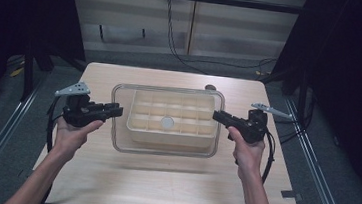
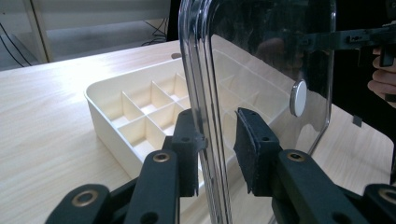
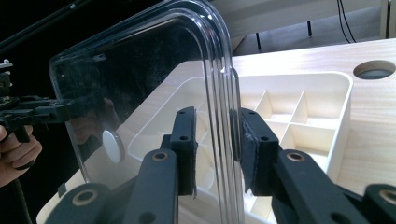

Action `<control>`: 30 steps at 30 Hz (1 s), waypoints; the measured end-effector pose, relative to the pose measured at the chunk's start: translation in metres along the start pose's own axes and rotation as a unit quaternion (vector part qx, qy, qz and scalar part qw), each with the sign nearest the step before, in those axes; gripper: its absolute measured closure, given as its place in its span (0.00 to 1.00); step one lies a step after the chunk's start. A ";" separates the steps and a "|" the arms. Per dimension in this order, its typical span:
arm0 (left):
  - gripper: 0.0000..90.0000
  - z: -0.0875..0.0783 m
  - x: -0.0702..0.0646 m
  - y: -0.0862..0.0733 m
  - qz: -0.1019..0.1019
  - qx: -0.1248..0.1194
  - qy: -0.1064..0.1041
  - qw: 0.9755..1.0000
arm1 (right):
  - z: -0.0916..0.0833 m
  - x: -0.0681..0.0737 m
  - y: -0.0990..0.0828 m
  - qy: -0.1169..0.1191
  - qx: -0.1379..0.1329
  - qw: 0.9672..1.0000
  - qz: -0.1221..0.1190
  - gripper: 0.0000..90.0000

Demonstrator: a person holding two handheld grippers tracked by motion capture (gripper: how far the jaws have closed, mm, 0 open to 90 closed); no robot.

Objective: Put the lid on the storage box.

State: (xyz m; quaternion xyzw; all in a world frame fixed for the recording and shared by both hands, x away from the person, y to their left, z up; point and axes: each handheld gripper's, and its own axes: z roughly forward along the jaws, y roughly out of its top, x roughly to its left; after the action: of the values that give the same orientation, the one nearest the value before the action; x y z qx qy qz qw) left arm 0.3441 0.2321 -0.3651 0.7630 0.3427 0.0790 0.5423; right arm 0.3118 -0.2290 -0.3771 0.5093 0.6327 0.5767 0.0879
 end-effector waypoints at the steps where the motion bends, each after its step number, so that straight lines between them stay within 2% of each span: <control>1: 0.78 0.001 0.001 0.002 0.001 0.000 -0.001 1.000 | 0.000 -0.001 0.001 0.001 -0.001 1.000 0.002 0.78; 6: 0.77 0.005 0.000 0.012 0.000 -0.004 0.007 1.000 | 0.002 -0.004 0.008 -0.002 -0.006 1.000 0.007 0.78; 12: 0.77 0.008 0.002 0.022 0.007 -0.009 0.005 1.000 | 0.004 -0.008 0.017 -0.003 -0.014 1.000 0.012 0.78; 25: 0.77 0.018 0.018 0.031 -0.009 -0.013 0.009 1.000 | 0.014 -0.011 0.033 -0.011 -0.013 1.000 0.006 0.78; 30: 0.77 0.019 0.020 0.037 -0.012 -0.014 0.011 1.000 | 0.018 -0.012 0.038 -0.012 -0.014 1.000 0.005 0.78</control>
State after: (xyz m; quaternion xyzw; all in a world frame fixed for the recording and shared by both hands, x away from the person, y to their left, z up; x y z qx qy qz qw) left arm 0.3844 0.2226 -0.3453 0.7502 0.3565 0.0860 0.5502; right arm 0.3505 -0.2338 -0.3572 0.5177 0.6214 0.5796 0.0996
